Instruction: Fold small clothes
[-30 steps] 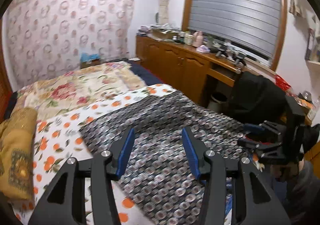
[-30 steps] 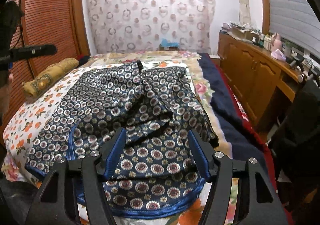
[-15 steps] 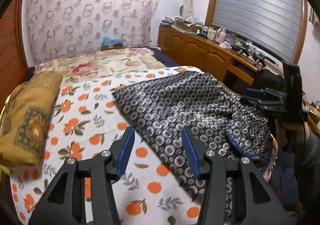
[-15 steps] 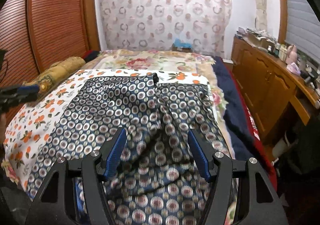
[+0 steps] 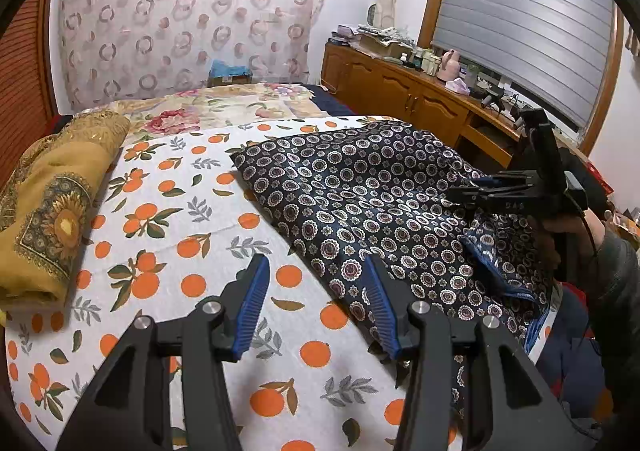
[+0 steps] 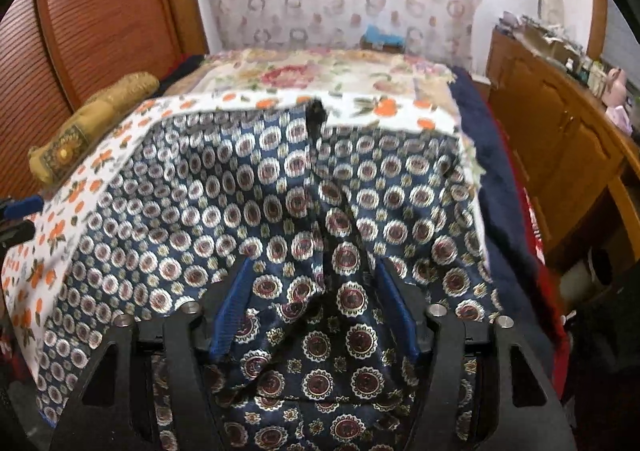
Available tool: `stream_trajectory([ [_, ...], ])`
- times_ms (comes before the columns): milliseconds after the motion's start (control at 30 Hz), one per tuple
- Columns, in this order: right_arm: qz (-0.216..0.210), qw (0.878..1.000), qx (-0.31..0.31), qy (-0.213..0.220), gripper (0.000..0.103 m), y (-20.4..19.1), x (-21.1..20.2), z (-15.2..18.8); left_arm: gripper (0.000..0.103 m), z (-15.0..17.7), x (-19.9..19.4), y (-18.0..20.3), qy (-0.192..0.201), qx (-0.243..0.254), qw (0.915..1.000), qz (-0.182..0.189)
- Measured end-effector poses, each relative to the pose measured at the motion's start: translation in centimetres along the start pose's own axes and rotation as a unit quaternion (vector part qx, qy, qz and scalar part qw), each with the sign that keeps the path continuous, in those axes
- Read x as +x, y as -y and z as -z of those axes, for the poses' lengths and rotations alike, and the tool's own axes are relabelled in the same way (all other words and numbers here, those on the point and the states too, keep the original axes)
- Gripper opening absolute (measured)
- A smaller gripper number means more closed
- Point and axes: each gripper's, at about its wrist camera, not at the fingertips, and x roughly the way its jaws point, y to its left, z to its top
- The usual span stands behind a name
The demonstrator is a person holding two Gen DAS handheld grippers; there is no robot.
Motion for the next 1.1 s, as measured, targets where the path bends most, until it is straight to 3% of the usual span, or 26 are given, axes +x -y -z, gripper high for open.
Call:
stream_trajectory([
  [67,-0.004,1.0,-0.008,-0.003,0.015,-0.2,0.0,0.4,0.048,0.1,0.1,0.0,-0.001,-0.001,1.0,0.001],
  [100,-0.011,1.0,-0.012,0.001,0.01,-0.4,-0.3,0.6,0.048,0.1,0.1,0.1,-0.002,-0.001,1.0,0.002],
  [167,-0.017,1.0,-0.02,0.015,0.003,-0.8,-1.2,0.8,0.048,0.2,0.2,0.3,-0.002,0.001,1.0,0.003],
  [333,0.001,0.996,-0.02,0.084,0.001,-1.2,-6.2,1.0,0.048,0.2,0.0,0.7,0.001,0.005,1.0,0.008],
  [500,0.028,0.995,-0.013,0.099,0.001,-0.4,-9.3,1.4,0.048,0.1,-0.4,1.2,0.006,0.008,0.9999,0.013],
  [633,0.062,0.996,-0.004,0.06,0.004,1.5,-8.3,2.4,0.048,0.0,-0.4,1.3,0.007,0.009,0.9998,0.015],
  [700,0.063,0.997,-0.005,0.036,0.009,2.0,-7.3,2.9,0.048,0.1,-0.2,1.4,0.006,0.01,0.9998,0.015],
  [767,0.084,0.996,-0.003,0.03,0.021,2.5,-6.9,3.0,0.048,0.0,-0.1,1.6,0.005,0.01,0.9998,0.014],
  [933,0.072,0.995,0.015,0.062,0.042,3.7,-7.7,1.0,0.048,0.2,0.3,1.8,-0.001,0.011,0.9999,0.012],
  [1100,0.045,0.997,0.03,0.058,0.043,4.3,-5.6,-2.3,0.048,0.5,0.5,2.0,-0.003,0.012,0.9998,0.014],
])
